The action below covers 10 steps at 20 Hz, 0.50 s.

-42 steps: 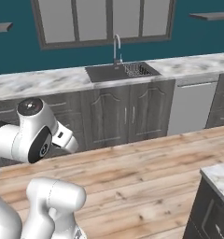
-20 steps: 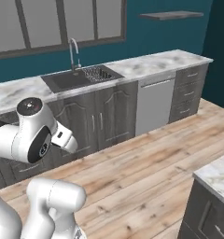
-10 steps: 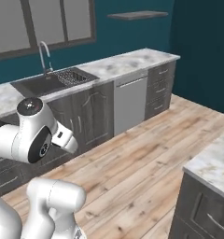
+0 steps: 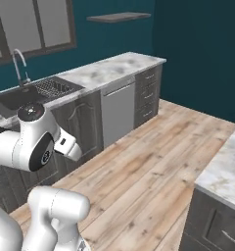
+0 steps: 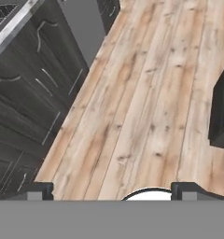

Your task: Four empty soda cans are scattered around the kitchen. Gather all the cans and cluster them next to the stove for recycling.

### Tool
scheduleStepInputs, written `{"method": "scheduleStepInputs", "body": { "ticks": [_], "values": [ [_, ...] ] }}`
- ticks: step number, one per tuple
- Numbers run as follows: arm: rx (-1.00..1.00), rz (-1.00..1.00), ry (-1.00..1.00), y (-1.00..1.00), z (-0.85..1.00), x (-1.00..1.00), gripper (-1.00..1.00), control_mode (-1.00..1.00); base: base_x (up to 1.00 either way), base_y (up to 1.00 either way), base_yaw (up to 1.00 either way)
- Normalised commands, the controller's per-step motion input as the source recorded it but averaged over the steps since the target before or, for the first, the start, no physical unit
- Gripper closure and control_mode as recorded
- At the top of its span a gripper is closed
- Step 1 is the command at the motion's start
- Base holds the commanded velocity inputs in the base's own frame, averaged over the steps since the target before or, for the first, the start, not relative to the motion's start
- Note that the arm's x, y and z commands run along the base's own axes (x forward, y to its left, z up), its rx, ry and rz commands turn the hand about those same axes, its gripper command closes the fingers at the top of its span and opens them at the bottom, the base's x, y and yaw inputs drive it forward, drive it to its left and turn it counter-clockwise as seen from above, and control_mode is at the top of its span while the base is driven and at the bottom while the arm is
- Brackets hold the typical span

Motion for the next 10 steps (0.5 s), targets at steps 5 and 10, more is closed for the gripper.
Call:
{"method": "scheduleStepInputs", "body": {
  "ticks": [5, 10],
  "values": [
    [0.0, 0.0, 0.0, 0.0, 0.0, 0.0, -1.0, 1.0, 0.67, 0.21, -0.29],
    [0.0, 0.0, 0.0, 0.0, 0.0, 0.0, -1.0, 1.0, 0.66, 0.22, -0.29]
  ]
}}
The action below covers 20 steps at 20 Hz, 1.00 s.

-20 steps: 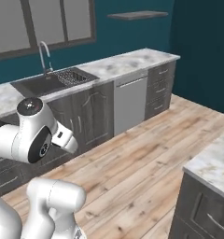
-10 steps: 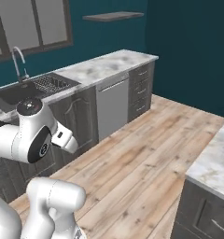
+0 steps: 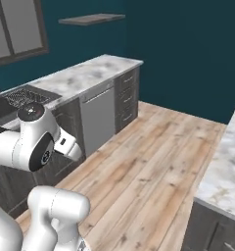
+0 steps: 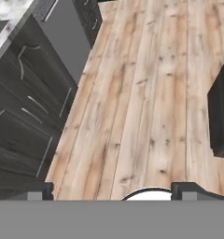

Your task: Four empty soda cans are scattered around the kitchen. Gather all the cans and cluster them next to the stove for recycling.

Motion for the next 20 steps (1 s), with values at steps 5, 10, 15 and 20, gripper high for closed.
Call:
{"method": "scheduleStepInputs", "body": {
  "ticks": [5, 10, 15, 20],
  "values": [
    [0.0, 0.0, 0.0, 0.0, 0.0, 0.0, -1.0, 1.0, 0.69, 0.24, -0.29],
    [0.0, 0.0, 0.0, 0.0, 0.0, 0.0, -1.0, 1.0, 0.73, 0.31, -0.29],
    [0.0, 0.0, 0.0, 0.0, 0.0, 0.0, -1.0, 1.0, 0.7, 0.32, -0.31],
    [0.0, 0.0, 0.0, 0.0, 0.0, 0.0, -1.0, 1.0, 0.62, 0.32, -0.35]
  ]
}}
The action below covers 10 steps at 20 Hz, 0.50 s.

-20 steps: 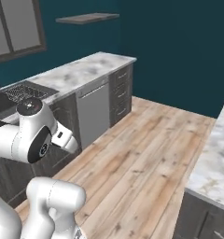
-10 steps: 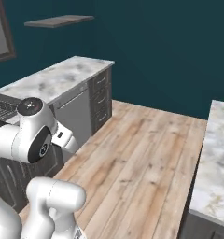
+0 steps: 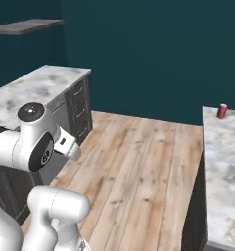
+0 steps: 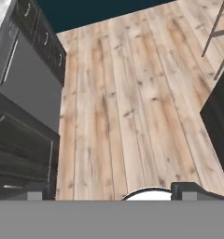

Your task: Four empty soda cans are scattered around the kitchen. Gather all the cans and cluster them next to the stove for recycling.

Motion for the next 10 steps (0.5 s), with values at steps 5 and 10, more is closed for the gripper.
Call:
{"method": "scheduleStepInputs", "body": {
  "ticks": [5, 10],
  "values": [
    [0.0, 0.0, 0.0, 0.0, 0.0, 0.0, -1.0, 1.0, 0.49, 0.33, -0.39],
    [0.0, 0.0, 0.0, 0.0, 0.0, 0.0, -1.0, 1.0, 0.47, 0.37, -0.41]
  ]
}}
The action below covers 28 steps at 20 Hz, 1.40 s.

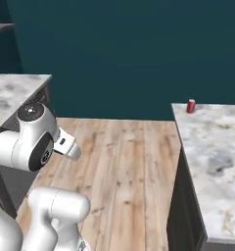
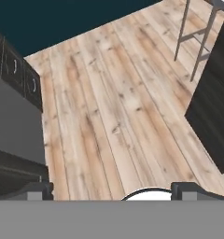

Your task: Four empty soda cans are scattered around the kitchen. Gather all the cans and cluster them next to the stove for recycling.

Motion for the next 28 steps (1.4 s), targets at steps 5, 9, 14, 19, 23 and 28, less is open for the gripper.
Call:
{"method": "scheduleStepInputs", "body": {
  "ticks": [5, 9, 14, 19, 23, 28],
  "values": [
    [0.0, 0.0, 0.0, 0.0, 0.0, 0.0, -1.0, 1.0, 0.53, 0.39, -0.4],
    [0.0, 0.0, 0.0, 0.0, 0.0, 0.0, -1.0, 1.0, 0.61, 0.43, -0.37],
    [0.0, 0.0, 0.0, 0.0, 0.0, 0.0, -1.0, 1.0, 0.61, 0.45, -0.35],
    [0.0, 0.0, 0.0, 0.0, 0.0, 0.0, -1.0, 1.0, 0.6, 0.47, -0.36],
    [0.0, 0.0, 0.0, 0.0, 0.0, 0.0, -1.0, 1.0, 0.55, 0.44, -0.36],
    [0.0, 0.0, 0.0, 0.0, 0.0, 0.0, -1.0, 1.0, 0.47, 0.39, -0.36]
  ]
}}
